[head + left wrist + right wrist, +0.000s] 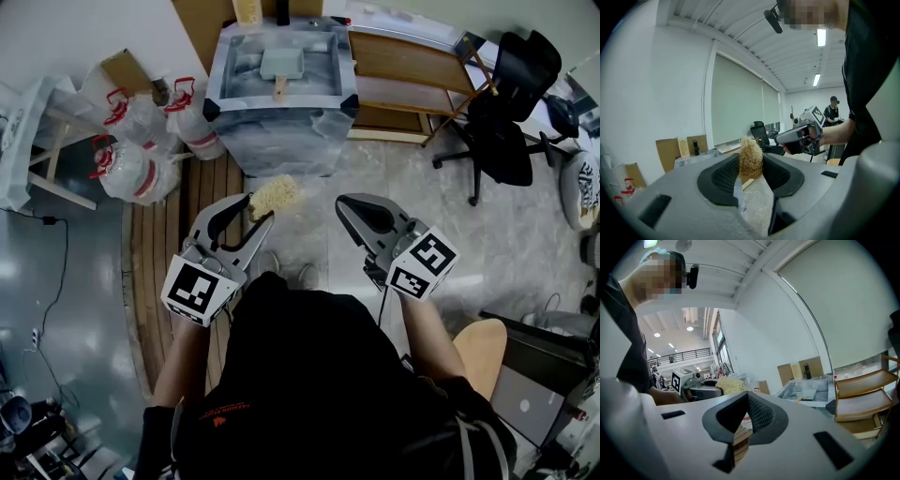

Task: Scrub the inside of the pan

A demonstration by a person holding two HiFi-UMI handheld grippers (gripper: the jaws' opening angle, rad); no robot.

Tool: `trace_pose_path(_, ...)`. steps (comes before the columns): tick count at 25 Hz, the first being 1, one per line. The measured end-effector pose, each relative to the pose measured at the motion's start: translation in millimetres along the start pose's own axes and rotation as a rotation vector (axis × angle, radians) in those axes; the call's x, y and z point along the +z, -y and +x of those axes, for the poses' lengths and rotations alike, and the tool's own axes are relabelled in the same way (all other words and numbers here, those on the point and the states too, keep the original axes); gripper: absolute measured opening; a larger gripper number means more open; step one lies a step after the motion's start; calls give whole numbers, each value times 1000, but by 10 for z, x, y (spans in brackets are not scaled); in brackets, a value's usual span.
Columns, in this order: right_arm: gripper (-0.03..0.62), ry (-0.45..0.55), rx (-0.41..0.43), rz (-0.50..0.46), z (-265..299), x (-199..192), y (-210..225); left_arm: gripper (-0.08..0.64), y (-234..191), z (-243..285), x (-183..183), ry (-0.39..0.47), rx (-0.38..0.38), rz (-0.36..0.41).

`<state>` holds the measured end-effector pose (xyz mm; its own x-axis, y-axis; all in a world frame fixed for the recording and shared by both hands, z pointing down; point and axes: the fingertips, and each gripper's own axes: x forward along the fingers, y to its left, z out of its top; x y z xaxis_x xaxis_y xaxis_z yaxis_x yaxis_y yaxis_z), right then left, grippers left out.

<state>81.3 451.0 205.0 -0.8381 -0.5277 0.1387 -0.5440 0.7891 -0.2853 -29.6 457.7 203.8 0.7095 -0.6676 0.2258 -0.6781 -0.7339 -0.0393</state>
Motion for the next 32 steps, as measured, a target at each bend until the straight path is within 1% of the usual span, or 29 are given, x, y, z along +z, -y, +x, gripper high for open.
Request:
trace_pose_path(2, 5, 2, 0, 1, -24, 6, 45, 160, -7, 41, 12, 0, 3, 5)
trace_pose_path(4, 5, 4, 1, -1, -16, 12, 100, 158, -42, 89, 1, 7, 1, 32)
trace_pose_path(6, 5, 5, 1, -2, 10, 19, 157, 160, -81, 140, 1, 15, 2, 38)
trace_pose_path(10, 5, 8, -4, -4, 80, 55, 306, 158, -185, 271, 1, 16, 2, 18)
trace_pose_path(12, 5, 6, -8, -5, 123, 76, 403, 158, -265, 342, -15, 18, 3, 24)
trace_pose_path(15, 5, 4, -13, -2, 203, 101, 560, 158, -404, 447, -34, 16, 13, 1)
trace_pose_path(18, 5, 3, -15, 4, 326, 112, 691, 158, -565, 547, -89, 16, 10, 7)
trace_pose_path(20, 5, -4, -16, 10, 452, 109, 791, 158, -706, 615, -130, 7, 13, -11)
trace_pose_path(24, 5, -25, -27, 32, 813, 111, 1040, 158, -1100, 776, -246, -2, 0, -20)
trace_pose_path(27, 5, -36, -31, 38, 1128, 171, 1206, 158, -1437, 895, -302, -16, -1, -52)
trace_pose_path(30, 5, -48, -43, 41, 1472, 243, 1407, 158, -1813, 1051, -332, -14, -23, -40)
trace_pose_path(32, 5, -58, -55, 49, 1683, 278, 1543, 158, -2052, 1158, -339, -21, -33, -52)
